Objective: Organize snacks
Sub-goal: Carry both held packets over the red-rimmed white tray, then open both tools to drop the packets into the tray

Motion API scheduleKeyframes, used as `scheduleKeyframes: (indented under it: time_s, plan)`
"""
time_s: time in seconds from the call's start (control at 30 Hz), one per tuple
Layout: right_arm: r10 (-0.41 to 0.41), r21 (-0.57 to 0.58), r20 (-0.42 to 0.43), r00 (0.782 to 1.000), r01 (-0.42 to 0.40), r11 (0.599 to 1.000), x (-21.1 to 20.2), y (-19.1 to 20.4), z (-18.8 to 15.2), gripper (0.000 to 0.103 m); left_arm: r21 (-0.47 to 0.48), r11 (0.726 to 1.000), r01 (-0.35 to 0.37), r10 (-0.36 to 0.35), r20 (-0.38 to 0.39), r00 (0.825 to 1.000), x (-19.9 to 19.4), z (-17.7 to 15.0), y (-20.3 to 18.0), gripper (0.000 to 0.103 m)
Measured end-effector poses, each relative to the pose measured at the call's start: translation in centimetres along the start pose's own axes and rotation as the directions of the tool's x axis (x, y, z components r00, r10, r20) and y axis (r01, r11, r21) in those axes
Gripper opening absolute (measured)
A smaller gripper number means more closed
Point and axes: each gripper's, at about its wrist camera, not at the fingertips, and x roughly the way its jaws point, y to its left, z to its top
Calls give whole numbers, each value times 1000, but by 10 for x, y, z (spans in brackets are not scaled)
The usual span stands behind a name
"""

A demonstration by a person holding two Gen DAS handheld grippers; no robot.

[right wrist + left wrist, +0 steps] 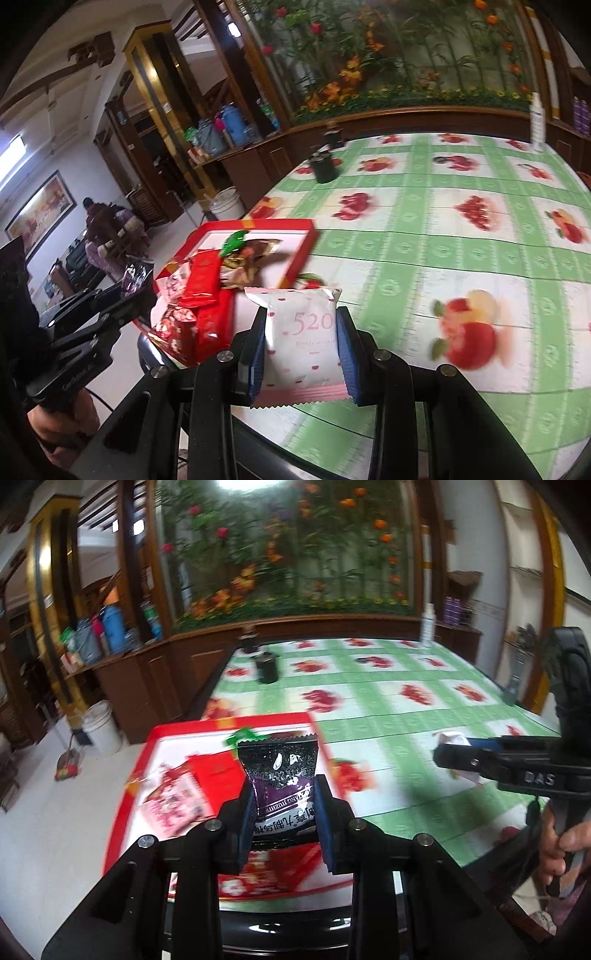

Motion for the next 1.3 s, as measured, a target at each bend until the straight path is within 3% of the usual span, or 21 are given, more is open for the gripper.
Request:
scheduleKeyframes:
  time_s: [0.37, 0.67, 0.7, 0.83, 0.9, 1.0, 1.3]
  plan:
    - [62, -94, -76, 995, -69, 993, 75, 67, 16, 35, -42, 997, -70, 67, -69, 995, 31, -15, 44, 27]
    - [-11, -166, -69, 998, -1, 986, 119, 95, 18, 38, -19, 988, -152, 149, -95, 984, 57, -13, 50, 28]
    - [-29, -176, -60, 998, 18, 984, 122, 95, 16, 38, -18, 987, -157, 154, -95, 983, 58, -13, 52, 31]
    - [-30, -151, -30, 999, 25, 988, 118, 84, 16, 46, -10, 976, -216, 214, -71, 974, 57, -15, 49, 65]
    - [-20, -140, -10, 1000, 19, 990, 112, 77, 16, 46, -20, 973, -229, 227, -49, 973, 52, -15, 50, 68]
    - [-17, -124, 10, 1000, 18, 992, 104, 70, 17, 50, -37, 967, -251, 250, -34, 968, 45, -13, 48, 81]
    - [17, -142, 30, 999, -13, 990, 75, 72, 5, 53, -51, 948, -314, 315, -5, 949, 18, -8, 35, 83]
